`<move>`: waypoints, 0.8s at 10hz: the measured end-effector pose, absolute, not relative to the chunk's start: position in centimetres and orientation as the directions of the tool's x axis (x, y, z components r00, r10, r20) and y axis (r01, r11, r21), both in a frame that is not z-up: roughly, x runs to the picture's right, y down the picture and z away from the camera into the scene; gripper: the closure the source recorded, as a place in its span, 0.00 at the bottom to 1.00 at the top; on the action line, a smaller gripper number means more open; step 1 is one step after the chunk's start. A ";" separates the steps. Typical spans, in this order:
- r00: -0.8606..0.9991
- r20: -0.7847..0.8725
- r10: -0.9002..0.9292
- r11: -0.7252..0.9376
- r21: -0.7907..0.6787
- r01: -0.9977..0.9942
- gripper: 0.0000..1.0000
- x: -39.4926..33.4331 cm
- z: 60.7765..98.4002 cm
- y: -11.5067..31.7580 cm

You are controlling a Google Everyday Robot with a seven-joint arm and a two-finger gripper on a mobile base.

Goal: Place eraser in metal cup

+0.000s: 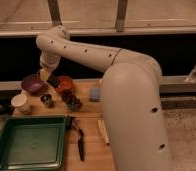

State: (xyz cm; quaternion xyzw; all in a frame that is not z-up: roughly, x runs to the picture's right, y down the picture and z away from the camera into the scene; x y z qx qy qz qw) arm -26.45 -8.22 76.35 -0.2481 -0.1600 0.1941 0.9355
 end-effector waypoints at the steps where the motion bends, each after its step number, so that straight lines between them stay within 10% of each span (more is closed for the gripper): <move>1: 0.874 0.215 0.437 0.799 -0.539 -0.267 1.00 -27.4 76.6 -8.0; 8: 0.876 0.223 0.429 0.787 -0.567 -0.241 1.00 -28.5 77.3 -7.3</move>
